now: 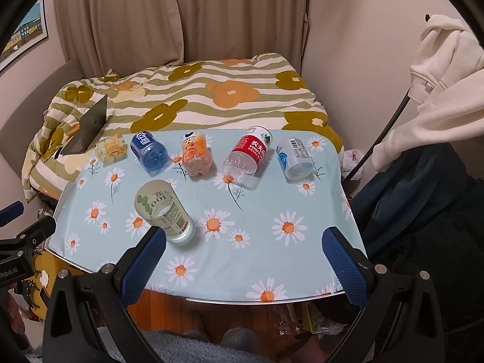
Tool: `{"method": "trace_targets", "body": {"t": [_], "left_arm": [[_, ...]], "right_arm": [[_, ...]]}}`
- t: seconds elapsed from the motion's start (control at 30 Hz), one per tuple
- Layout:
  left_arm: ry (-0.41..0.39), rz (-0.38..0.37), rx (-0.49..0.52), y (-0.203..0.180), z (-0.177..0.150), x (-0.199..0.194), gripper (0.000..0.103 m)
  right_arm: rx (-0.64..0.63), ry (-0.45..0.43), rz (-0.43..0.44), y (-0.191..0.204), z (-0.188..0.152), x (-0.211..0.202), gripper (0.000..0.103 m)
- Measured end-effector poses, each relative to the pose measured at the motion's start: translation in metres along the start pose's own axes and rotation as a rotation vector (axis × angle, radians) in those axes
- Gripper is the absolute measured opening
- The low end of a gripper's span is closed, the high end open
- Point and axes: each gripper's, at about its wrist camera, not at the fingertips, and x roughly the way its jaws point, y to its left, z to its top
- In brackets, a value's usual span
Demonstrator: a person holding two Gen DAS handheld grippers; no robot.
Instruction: Flip cup upright
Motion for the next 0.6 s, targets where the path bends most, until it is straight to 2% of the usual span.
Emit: {"method": "trace_targets", "body": {"t": [0.6], "left_arm": [[-0.016,-0.011,0.012,-0.0063,0.0021,-0.0016,0.103]], "right_arm": [[0.012,-0.003,-0.007,-0.0062,0.0021,-0.0011,0.103]]}}
